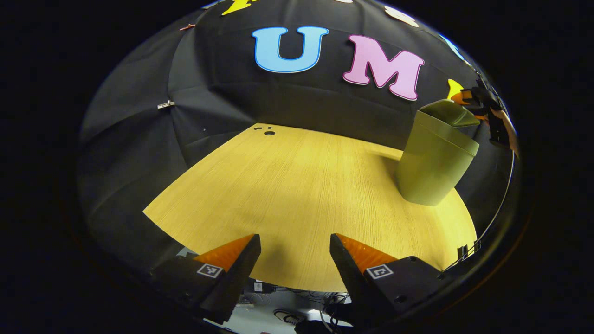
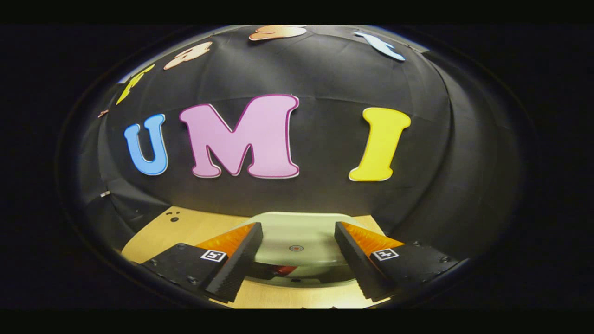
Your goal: Press the lid of the desktop garbage bin to open it, pick up the crumpled paper on the desktop and throw it into the bin, then pick up the pop can on the desktop and drop it into the bin, and finally close the garbage bin lid.
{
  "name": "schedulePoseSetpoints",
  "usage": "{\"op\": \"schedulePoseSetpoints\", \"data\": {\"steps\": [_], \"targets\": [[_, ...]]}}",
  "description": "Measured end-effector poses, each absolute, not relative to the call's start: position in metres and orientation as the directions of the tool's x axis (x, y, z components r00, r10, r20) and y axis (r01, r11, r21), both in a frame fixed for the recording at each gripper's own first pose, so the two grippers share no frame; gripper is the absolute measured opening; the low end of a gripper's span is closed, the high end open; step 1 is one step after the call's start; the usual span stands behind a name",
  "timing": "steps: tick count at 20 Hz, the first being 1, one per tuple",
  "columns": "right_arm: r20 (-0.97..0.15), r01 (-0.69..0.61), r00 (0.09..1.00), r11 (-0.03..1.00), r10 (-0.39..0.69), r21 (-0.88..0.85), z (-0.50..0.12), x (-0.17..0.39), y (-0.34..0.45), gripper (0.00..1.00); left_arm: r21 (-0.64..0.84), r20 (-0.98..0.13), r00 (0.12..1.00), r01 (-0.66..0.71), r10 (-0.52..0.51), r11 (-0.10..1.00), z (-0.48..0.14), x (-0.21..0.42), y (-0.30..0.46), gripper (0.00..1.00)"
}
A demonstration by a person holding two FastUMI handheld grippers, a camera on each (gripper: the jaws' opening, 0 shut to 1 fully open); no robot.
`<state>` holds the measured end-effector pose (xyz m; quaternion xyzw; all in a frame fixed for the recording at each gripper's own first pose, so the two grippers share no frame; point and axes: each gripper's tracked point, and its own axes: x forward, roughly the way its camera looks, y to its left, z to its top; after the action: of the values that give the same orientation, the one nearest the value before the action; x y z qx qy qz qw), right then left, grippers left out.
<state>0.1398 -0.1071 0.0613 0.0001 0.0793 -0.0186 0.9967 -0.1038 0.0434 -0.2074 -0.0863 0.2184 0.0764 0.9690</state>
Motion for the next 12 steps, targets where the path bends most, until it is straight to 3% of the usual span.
{"op": "schedulePoseSetpoints", "data": {"steps": [8,12], "targets": [[-0.243,0.041,0.970,0.999,-0.032,0.032,0.011,0.128,-0.108,0.98,-0.132,-0.427,0.897,-0.184,0.111,0.974,-0.205,-0.114,0.040,0.96],[-0.232,0.032,0.972,0.999,-0.026,0.021,0.008,0.127,-0.107,0.98,-0.119,-0.427,0.897,-0.179,0.113,0.977,-0.206,-0.119,0.039,0.96]]}}
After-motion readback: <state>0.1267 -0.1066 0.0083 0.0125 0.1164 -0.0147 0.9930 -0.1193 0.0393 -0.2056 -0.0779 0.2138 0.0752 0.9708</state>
